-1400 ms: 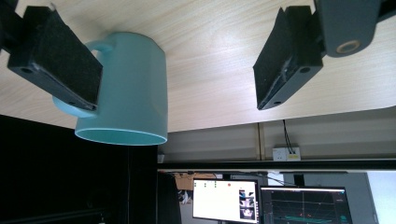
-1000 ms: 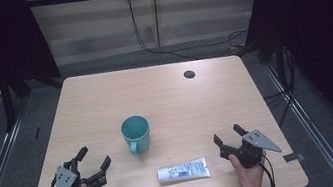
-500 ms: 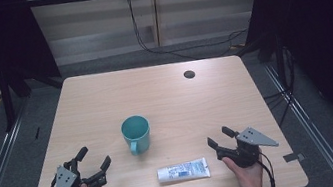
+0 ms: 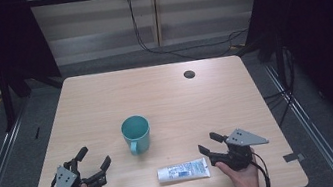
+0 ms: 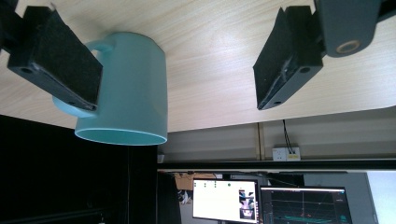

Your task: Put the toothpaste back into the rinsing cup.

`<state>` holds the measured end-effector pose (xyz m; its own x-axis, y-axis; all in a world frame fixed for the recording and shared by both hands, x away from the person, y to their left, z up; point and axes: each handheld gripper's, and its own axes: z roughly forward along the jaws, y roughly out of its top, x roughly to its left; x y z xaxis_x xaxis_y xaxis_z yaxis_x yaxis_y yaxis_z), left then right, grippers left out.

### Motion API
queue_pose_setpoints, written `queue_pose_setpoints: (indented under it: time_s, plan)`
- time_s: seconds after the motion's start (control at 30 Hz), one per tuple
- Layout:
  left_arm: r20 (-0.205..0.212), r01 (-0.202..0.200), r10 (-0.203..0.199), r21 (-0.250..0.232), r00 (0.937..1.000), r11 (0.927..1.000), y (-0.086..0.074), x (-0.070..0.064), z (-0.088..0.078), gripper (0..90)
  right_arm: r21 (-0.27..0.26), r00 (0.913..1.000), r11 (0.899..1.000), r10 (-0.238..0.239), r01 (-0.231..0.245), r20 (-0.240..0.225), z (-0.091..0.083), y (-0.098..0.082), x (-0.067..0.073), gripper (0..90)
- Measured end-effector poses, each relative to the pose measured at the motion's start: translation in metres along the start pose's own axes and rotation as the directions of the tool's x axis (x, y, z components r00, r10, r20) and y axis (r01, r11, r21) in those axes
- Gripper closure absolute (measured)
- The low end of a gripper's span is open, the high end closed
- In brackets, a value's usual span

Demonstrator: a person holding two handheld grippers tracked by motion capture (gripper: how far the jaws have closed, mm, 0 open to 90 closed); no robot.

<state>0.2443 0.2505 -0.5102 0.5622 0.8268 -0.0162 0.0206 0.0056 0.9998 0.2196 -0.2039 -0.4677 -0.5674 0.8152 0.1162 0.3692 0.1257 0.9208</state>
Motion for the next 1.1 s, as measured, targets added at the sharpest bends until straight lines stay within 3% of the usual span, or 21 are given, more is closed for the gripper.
queue_pose_setpoints:
  time_s: [0.17, 0.47, 0.87, 1.0, 1.1]
  plan:
    - [0.001, 0.000, 0.000, 0.000, 1.0000, 1.0000, 0.000, 0.000, 0.000, 15.5, 0.043, 0.9980, 0.999, -0.022, 0.024, -0.059, 0.005, 0.000, 0.009, 42.3]
    - [0.001, -0.005, 0.005, 0.000, 1.0000, 1.0000, 0.000, 0.000, 0.000, 15.5, 0.080, 0.9947, 0.996, -0.034, 0.041, -0.098, 0.010, -0.003, 0.015, 45.0]
    - [0.000, -0.010, 0.010, 0.003, 1.0000, 0.9999, 0.000, 0.001, 0.000, 15.5, 0.159, 0.9837, 0.984, -0.048, 0.076, -0.173, 0.021, -0.010, 0.023, 46.7]
    - [0.000, -0.009, 0.009, 0.005, 1.0000, 0.9999, 0.000, 0.001, 0.000, 15.5, 0.185, 0.9778, 0.978, -0.063, 0.101, -0.200, 0.026, -0.012, 0.027, 40.5]
    - [-0.001, -0.008, 0.008, 0.005, 1.0000, 1.0000, 0.000, 0.001, 0.000, 15.5, 0.191, 0.9787, 0.977, -0.053, 0.091, -0.198, 0.027, -0.013, 0.027, 37.8]
